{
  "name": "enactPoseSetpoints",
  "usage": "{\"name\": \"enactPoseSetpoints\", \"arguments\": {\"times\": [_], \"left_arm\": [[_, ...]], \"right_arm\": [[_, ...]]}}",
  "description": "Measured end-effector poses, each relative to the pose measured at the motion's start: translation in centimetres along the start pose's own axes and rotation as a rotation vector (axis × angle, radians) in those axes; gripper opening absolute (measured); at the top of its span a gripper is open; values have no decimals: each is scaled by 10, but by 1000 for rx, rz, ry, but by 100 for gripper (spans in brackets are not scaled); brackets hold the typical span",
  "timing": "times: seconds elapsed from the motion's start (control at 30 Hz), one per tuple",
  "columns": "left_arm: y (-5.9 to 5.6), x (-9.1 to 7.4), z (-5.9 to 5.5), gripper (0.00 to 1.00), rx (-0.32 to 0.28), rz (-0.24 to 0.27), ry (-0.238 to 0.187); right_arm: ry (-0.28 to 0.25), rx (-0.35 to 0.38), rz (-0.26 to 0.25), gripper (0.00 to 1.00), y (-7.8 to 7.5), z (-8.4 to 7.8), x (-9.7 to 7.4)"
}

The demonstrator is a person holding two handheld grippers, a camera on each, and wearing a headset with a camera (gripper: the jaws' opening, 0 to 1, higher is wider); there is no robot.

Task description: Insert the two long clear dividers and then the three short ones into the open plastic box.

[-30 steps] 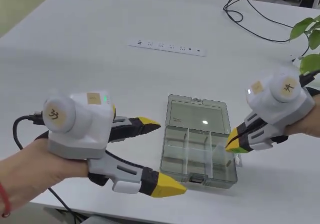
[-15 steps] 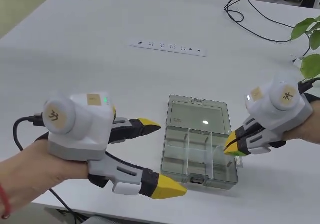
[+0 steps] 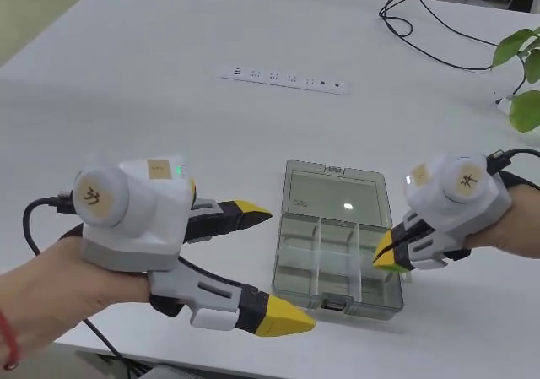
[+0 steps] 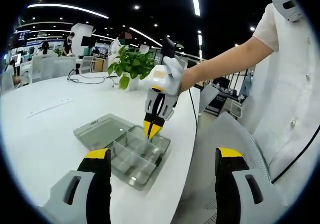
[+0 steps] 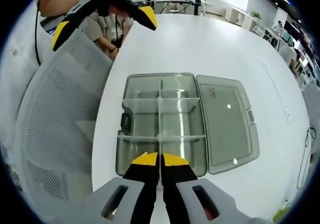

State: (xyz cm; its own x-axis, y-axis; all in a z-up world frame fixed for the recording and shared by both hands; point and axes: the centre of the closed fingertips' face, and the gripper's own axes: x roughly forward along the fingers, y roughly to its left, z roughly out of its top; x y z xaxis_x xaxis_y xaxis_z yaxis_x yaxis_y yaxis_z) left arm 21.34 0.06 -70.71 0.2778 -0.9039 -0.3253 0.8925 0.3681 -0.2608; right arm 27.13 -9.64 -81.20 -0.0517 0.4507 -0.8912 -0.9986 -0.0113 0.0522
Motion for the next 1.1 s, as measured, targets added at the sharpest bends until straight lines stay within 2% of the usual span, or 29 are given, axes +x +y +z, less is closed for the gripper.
{"name": "enactPoseSetpoints", "arguments": {"times": [0.23,0.7,0.97,1.1], "left_arm": [[1,0,-1,87,-1,0,4],[1,1,-2,87,-5,0,6],[5,-1,-5,89,-9,12,13],[8,-3,-8,91,-13,18,17]], "right_arm": [[15,-6,-4,3,-1,-3,4],[10,12,-19,6,-3,-2,4],[-44,49,-38,11,-4,5,-10],[-74,67,-65,17,-4,6,-22]]}}
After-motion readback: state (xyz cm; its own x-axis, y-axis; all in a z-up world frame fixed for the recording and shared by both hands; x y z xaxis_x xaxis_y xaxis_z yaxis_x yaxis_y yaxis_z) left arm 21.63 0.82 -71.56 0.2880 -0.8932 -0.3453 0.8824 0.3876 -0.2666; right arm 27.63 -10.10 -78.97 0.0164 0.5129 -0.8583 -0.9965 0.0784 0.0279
